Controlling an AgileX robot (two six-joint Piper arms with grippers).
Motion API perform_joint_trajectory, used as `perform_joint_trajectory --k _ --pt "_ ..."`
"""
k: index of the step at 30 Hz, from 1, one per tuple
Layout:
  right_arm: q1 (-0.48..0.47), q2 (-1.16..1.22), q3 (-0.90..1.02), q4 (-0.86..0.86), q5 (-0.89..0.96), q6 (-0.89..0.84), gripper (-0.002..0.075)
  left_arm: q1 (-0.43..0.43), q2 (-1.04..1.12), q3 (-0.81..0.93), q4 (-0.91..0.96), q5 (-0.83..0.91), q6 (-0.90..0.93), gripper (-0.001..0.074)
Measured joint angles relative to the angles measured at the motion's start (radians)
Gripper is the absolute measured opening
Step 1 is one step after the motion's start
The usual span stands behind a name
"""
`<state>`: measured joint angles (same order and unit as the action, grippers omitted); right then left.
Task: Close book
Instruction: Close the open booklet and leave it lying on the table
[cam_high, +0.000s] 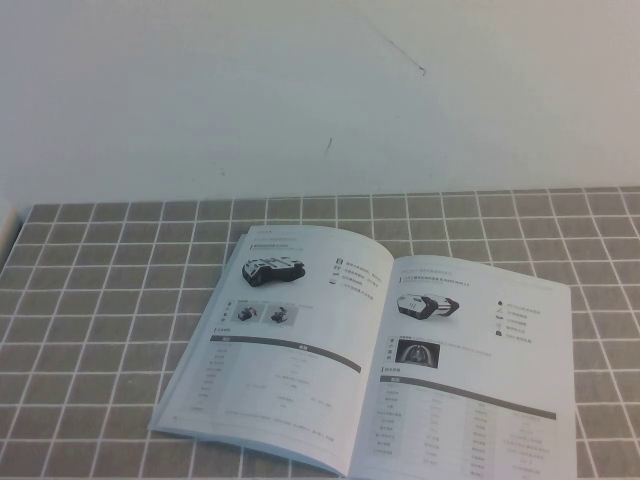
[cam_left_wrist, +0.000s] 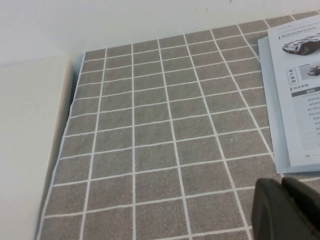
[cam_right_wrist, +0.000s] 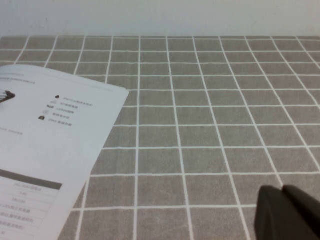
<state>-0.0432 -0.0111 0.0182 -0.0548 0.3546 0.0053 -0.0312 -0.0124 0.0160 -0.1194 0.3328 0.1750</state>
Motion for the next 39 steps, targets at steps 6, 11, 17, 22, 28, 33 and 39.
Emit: perform_joint_trajectory --k 6,11,17,22,28,33,39 --pt "0.000 0.000 0.000 0.000 -0.003 -0.005 -0.0003 0.000 0.000 0.006 0.002 -0.054 0.000 -0.0004" --pt "0.000 0.000 0.011 0.002 -0.119 -0.005 -0.0003 0.000 0.000 0.007 0.003 -0.302 0.000 -0.0004" --pt "0.000 0.000 0.011 -0.008 -0.467 -0.005 -0.0003 0.000 0.000 0.007 0.003 -0.536 0.002 -0.0004" --pt "0.000 0.000 0.011 -0.010 -0.667 0.004 -0.0003 0.000 0.000 0.007 0.003 -0.595 0.002 -0.0004" --pt "0.000 0.000 0.011 -0.012 -0.755 0.002 -0.0003 0.000 0.000 0.007 0.003 -0.706 -0.016 -0.0004" --pt "0.000 0.000 0.011 -0.012 -0.797 0.007 -0.0003 0.000 0.000 0.007 -0.012 -0.766 -0.070 -0.0004" --pt "0.000 0.000 -0.078 -0.063 -0.640 0.005 -0.0003 0.000 -0.002 -0.045 -0.018 -0.655 -0.089 -0.0004"
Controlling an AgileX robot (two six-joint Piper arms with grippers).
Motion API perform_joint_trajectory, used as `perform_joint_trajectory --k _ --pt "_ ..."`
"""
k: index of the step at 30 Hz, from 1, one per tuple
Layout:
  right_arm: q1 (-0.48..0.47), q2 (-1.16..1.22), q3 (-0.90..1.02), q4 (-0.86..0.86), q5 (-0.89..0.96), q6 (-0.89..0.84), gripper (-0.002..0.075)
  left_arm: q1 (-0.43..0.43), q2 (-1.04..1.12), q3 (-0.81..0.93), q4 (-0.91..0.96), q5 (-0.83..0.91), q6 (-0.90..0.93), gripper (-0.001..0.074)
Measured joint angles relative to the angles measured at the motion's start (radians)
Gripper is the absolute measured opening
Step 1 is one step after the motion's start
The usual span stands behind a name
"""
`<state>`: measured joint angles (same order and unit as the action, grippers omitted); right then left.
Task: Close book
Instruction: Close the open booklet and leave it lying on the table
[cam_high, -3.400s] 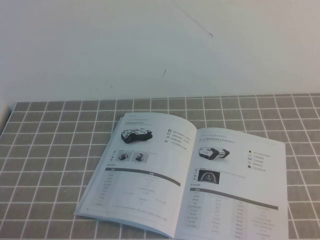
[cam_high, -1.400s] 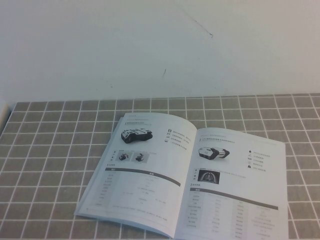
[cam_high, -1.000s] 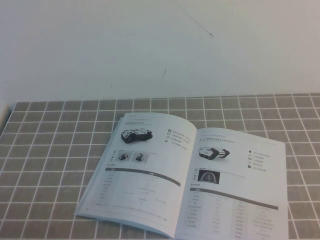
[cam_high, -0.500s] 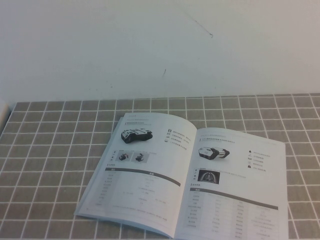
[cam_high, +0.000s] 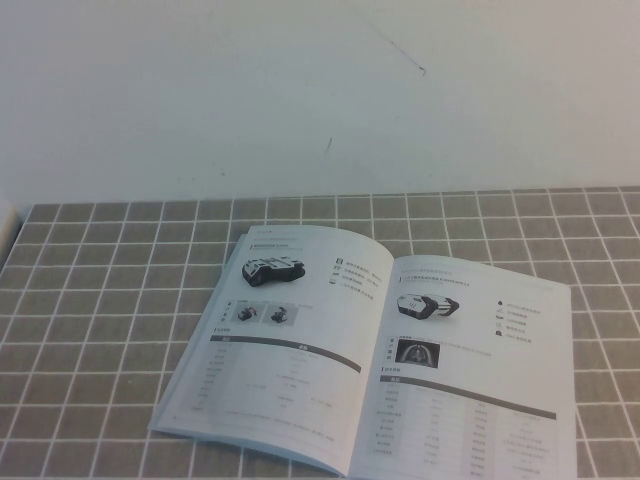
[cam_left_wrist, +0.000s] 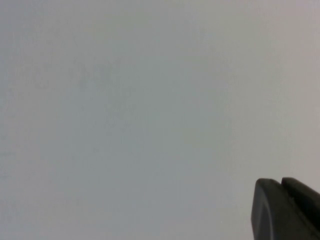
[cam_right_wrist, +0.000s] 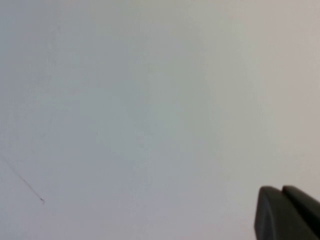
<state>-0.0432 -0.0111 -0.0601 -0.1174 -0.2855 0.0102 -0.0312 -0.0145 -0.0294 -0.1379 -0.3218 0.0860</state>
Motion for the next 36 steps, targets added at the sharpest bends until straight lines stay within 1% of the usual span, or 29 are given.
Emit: perform_joint_trajectory --k 3,7,11,15,18,21,24,27,31,36 --pt "0.000 0.000 -0.097 -0.034 0.136 -0.002 -0.0003 0.000 0.000 -0.102 0.000 0.121 -0.001 -0.0004" --pt "0.000 0.000 -0.184 -0.054 0.228 -0.002 -0.0003 0.000 0.019 -0.248 0.000 0.274 -0.001 -0.0004" --pt "0.000 0.019 -0.251 -0.058 0.285 -0.002 -0.0003 0.000 0.137 -0.383 0.010 0.414 0.055 -0.0004" --pt "0.000 0.119 -0.330 -0.047 0.412 0.000 -0.0003 0.000 0.285 -0.474 0.014 0.500 0.077 -0.0004" --pt "0.000 0.221 -0.381 0.017 0.524 0.002 -0.0003 0.000 0.397 -0.487 0.014 0.487 0.078 -0.0004" --pt "0.000 0.312 -0.391 0.117 0.588 -0.020 -0.0003 0.000 0.535 -0.480 -0.044 0.472 0.033 -0.0004" --pt "0.000 0.392 -0.391 0.214 0.644 -0.122 -0.0003 0.000 0.674 -0.478 -0.122 0.512 0.010 -0.0004" --pt "0.000 0.458 -0.391 0.294 0.695 -0.255 -0.0003 0.000 0.780 -0.474 -0.161 0.565 0.022 -0.0004" --pt "0.000 0.537 -0.391 0.338 0.753 -0.403 -0.0003 0.000 0.871 -0.472 -0.191 0.587 0.036 -0.0004" --pt "0.000 0.611 -0.391 0.351 0.762 -0.466 -0.0003 0.000 0.951 -0.472 -0.256 0.587 0.048 -0.0004"
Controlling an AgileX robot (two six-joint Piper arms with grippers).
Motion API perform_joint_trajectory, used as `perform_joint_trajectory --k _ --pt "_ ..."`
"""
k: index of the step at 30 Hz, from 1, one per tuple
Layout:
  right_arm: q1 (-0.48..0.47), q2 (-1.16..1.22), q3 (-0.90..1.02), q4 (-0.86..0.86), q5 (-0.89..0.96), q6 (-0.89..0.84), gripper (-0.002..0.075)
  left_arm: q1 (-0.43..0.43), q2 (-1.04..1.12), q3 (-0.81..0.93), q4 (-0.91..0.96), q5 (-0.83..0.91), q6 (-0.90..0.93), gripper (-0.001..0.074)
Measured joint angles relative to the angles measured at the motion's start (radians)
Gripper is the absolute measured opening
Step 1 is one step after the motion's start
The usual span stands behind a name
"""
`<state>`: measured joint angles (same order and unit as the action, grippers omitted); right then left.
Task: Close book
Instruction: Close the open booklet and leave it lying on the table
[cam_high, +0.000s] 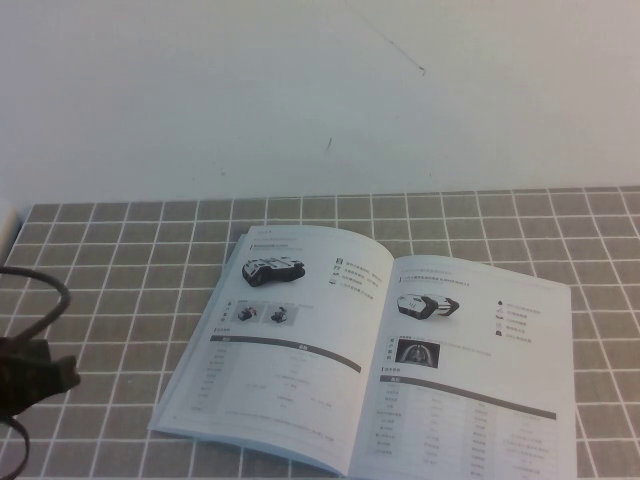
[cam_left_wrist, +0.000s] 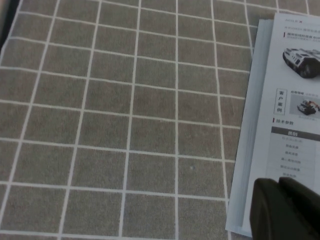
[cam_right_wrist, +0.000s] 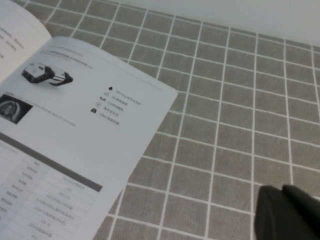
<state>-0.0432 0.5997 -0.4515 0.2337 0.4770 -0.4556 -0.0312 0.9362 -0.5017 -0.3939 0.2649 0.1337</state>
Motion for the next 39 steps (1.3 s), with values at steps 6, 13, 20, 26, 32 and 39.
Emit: perform_joint_trajectory --k 6,13,20,26,32,39 --pt "0.000 0.099 0.000 0.100 -0.090 -0.012 -0.0003 0.000 0.055 0.000 -0.045 -0.021 0.012 -0.0004" --pt "0.000 0.287 -0.044 0.396 -0.090 -0.254 -0.0003 0.000 0.111 -0.023 -0.060 -0.051 0.036 -0.0004" --pt "0.000 0.513 -0.145 0.832 -0.020 -0.724 -0.0003 0.000 0.201 -0.126 -0.074 0.037 0.067 -0.0004" --pt "0.066 0.690 -0.224 1.046 -0.021 -0.972 -0.0003 0.000 0.251 -0.172 -0.199 0.089 0.193 -0.0004" --pt "0.215 0.830 -0.306 1.075 -0.105 -1.044 -0.0003 0.000 0.275 -0.176 -0.477 0.144 0.513 -0.0004" --pt "0.283 0.991 -0.417 1.081 -0.129 -1.074 -0.0003 0.000 0.314 -0.176 -0.744 0.227 0.741 -0.0004"
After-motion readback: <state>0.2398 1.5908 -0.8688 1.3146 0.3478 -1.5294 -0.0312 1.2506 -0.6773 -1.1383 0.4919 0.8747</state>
